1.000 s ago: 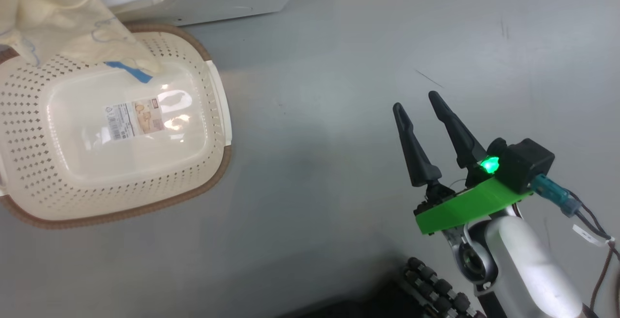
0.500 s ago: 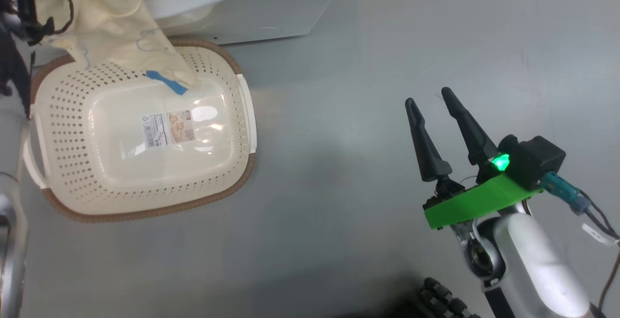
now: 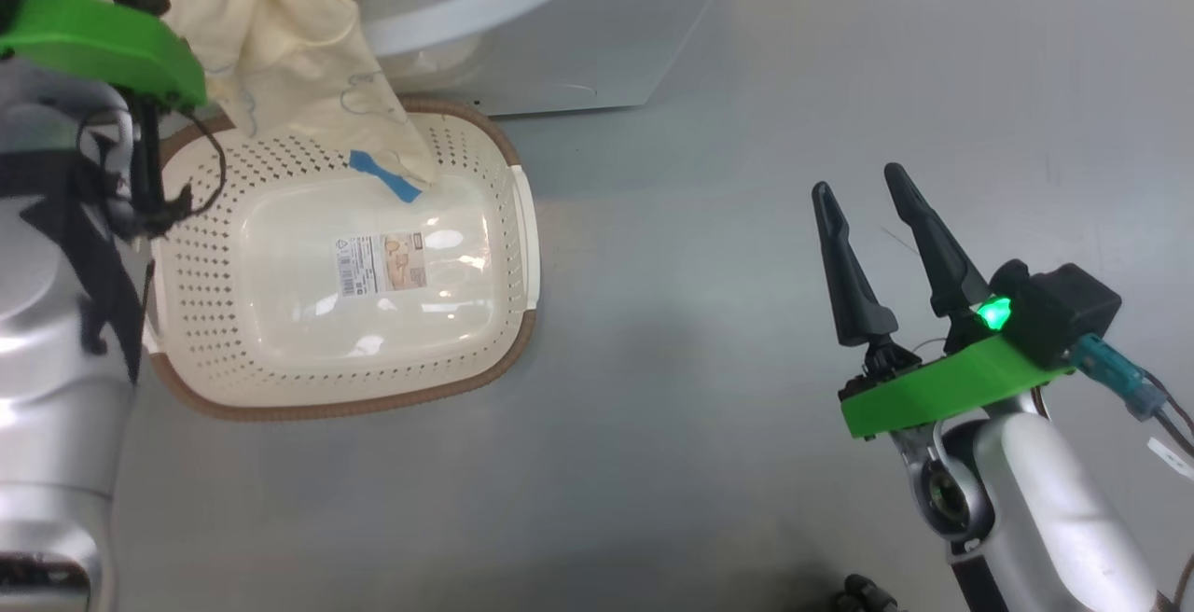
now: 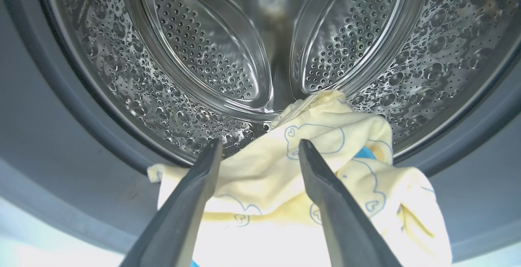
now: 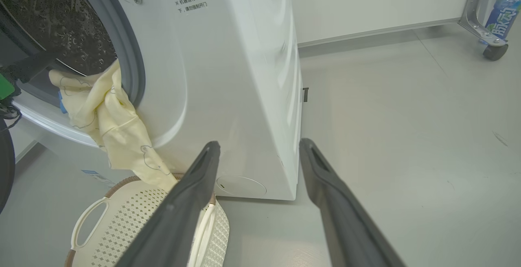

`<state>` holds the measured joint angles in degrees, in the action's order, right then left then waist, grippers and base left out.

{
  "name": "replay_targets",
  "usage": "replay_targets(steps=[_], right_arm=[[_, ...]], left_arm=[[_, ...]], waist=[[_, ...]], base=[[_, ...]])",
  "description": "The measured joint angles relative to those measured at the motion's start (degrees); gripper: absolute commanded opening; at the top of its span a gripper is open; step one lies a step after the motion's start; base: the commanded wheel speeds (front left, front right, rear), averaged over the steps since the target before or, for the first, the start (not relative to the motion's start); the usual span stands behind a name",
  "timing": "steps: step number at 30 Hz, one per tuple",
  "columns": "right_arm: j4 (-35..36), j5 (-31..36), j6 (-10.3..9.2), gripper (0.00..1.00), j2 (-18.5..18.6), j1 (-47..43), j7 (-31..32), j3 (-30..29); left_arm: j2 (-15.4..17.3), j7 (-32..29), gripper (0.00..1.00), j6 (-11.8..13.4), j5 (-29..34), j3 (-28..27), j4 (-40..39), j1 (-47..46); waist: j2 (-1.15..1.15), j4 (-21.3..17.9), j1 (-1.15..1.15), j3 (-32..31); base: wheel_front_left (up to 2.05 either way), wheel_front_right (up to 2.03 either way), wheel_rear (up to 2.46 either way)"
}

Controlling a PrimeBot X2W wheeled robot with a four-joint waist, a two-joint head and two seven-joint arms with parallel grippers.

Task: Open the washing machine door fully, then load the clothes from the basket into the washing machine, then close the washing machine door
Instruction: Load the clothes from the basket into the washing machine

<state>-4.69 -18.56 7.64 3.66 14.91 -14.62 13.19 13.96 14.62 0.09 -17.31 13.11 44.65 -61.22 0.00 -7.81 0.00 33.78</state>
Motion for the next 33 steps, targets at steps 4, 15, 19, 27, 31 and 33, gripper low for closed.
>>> replay_targets(steps=[4, 15, 19, 27, 31, 33], right_arm=[[0.15, 0.47, 0.00, 1.00, 0.04, -1.39, 0.00, 0.00], [0.60, 0.49, 0.00, 1.00, 0.18, -1.84, 0.00, 0.05], [0.65, 0.49, 0.00, 1.00, 0.19, -1.85, 0.00, 0.05], [0.75, 0.49, 0.00, 1.00, 0.32, -1.84, 0.00, 0.07], [0.74, 0.49, 0.00, 1.00, 0.46, -1.84, 0.00, 0.07], [0.73, 0.49, 0.00, 1.00, 0.46, -1.83, 0.00, 0.09]], left_arm=[[-0.12, 0.00, 1.00, 0.49, -0.01, -1.36, -7.30, 8.22], [-0.65, 0.00, 1.00, 3.36, -0.51, -4.13, -25.82, 27.28], [-0.48, 0.00, 1.00, 4.79, -0.38, -5.13, -31.06, 33.31], [0.04, 0.00, 1.00, 8.04, 0.01, -6.71, -39.27, 42.80], [0.00, 0.00, 1.00, 9.62, 0.00, -7.47, -42.73, 46.84], [0.02, 0.00, 1.00, 10.13, -0.02, -7.73, -43.75, 48.93]], waist=[[0.00, 0.45, 0.00, -1.37], [0.00, 0.43, 0.00, -2.61], [0.00, 0.26, 0.00, -2.79], [0.00, 0.09, 0.00, -2.82], [0.00, 0.08, 0.00, -2.85], [0.00, 0.00, 0.00, -2.89]], base=[[0.00, 0.00, 0.00], [0.00, 0.00, 0.00], [0.00, 0.00, 0.00], [0.00, 0.00, 0.00], [0.00, 0.00, 0.00], [0.00, 0.00, 0.00]])
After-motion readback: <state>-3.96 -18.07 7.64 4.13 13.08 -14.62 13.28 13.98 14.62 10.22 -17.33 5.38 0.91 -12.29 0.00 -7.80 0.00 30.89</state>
